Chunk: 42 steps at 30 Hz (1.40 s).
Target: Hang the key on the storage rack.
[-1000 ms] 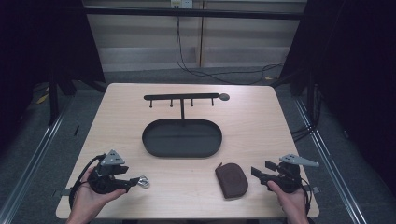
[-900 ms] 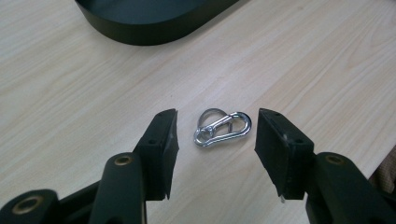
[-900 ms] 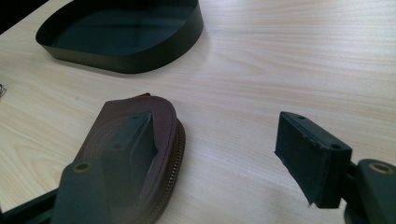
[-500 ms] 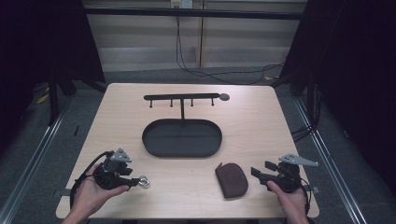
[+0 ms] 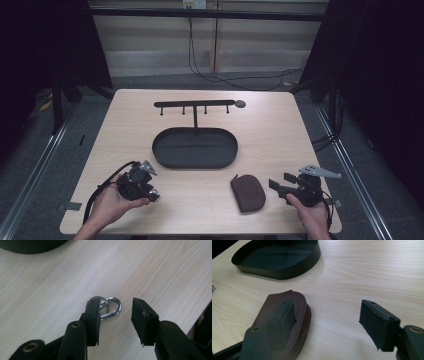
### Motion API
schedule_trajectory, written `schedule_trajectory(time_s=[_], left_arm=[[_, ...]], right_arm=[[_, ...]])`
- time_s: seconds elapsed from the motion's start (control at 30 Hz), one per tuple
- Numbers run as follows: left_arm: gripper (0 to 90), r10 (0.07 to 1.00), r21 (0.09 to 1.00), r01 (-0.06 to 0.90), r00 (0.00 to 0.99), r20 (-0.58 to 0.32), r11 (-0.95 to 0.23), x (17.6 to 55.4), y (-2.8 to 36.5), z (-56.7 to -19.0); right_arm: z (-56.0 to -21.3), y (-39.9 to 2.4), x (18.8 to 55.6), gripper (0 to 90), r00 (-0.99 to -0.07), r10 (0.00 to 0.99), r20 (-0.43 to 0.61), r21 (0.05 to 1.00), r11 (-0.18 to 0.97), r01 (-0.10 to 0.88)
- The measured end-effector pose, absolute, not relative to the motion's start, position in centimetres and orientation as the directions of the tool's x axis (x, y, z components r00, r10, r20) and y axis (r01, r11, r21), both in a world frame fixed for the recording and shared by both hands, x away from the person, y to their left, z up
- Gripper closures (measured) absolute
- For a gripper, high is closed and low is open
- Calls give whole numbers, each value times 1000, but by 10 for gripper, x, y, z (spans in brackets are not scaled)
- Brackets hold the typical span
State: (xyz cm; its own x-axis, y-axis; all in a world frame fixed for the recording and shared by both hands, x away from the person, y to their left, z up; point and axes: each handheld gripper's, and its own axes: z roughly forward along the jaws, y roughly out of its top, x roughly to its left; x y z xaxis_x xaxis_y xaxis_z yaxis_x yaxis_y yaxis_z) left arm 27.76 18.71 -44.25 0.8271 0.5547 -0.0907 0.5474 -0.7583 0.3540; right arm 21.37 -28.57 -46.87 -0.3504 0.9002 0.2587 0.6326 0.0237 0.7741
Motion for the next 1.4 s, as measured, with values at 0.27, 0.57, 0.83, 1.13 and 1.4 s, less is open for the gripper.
schedule_trajectory(time_s=[0.27,0.57,0.83,1.13,1.4], left_arm=[[632,551,294,550,830,-89,-782,283,182,-452],[620,536,247,541,839,-94,-804,288,175,-458],[607,536,237,536,841,-69,-810,287,172,-458],[664,532,208,522,847,-9,-827,288,164,-458],[756,528,210,523,849,-36,-826,293,163,-456]], right_arm=[[-469,-285,214,290,-351,900,259,772,26,636],[-469,-285,214,290,-350,899,261,771,24,636],[-469,-285,214,290,-352,899,262,771,25,636],[-469,-285,214,290,-353,898,262,769,27,638],[-469,-285,214,290,-353,898,263,768,26,640]])
